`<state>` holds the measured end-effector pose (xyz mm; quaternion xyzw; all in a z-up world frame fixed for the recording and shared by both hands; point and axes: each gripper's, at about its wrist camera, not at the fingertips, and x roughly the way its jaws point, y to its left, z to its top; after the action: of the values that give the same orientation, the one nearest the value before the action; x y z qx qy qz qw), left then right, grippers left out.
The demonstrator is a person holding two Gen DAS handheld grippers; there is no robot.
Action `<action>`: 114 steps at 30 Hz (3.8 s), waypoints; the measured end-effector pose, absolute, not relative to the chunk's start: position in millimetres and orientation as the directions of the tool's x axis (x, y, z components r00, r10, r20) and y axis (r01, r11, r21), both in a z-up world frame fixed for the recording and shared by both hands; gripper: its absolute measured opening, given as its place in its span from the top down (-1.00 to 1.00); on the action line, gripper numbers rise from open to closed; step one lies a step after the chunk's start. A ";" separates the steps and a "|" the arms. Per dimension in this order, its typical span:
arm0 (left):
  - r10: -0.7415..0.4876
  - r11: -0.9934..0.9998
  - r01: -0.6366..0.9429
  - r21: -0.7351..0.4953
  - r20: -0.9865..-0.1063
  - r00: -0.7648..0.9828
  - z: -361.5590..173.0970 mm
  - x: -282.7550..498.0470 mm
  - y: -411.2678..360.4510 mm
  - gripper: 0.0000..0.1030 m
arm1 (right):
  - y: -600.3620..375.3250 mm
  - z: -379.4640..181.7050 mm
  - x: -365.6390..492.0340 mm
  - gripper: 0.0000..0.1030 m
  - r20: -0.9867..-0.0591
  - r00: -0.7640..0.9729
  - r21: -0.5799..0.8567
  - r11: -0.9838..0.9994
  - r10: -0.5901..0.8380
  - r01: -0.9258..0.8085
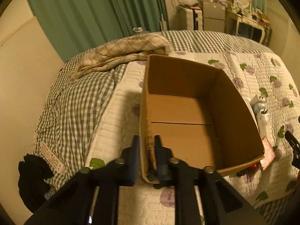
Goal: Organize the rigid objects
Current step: 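Grasp the pink rose-patterned card with the right gripper, then carry the pink card into the box and open the right gripper, then grasp the white bottle with blue cap with the right gripper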
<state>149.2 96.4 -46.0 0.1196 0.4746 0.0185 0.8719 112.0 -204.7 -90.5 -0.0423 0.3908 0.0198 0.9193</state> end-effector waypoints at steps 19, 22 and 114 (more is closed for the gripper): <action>0.212 0.939 0.113 0.323 -0.808 0.550 -47.0 150.7 84.4 0.87 | -164.6 -157.9 127.9 -0.89 -0.849 0.514 0.012 0.977 0.123 -0.215; 0.215 0.935 0.121 0.334 -0.803 0.555 -47.1 149.3 81.9 0.87 | -158.5 -168.4 131.6 -0.77 -0.866 0.485 0.017 0.976 0.122 -0.216; 0.194 0.938 0.138 0.317 -0.813 0.550 -48.2 145.8 85.3 0.87 | -222.7 -189.6 216.5 -0.24 -0.905 0.426 -0.008 1.000 0.003 -0.024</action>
<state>145.8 85.3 -48.2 0.1750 0.4742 0.0161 0.8627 216.5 -222.7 -189.6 -0.0095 0.5355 0.0080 0.8444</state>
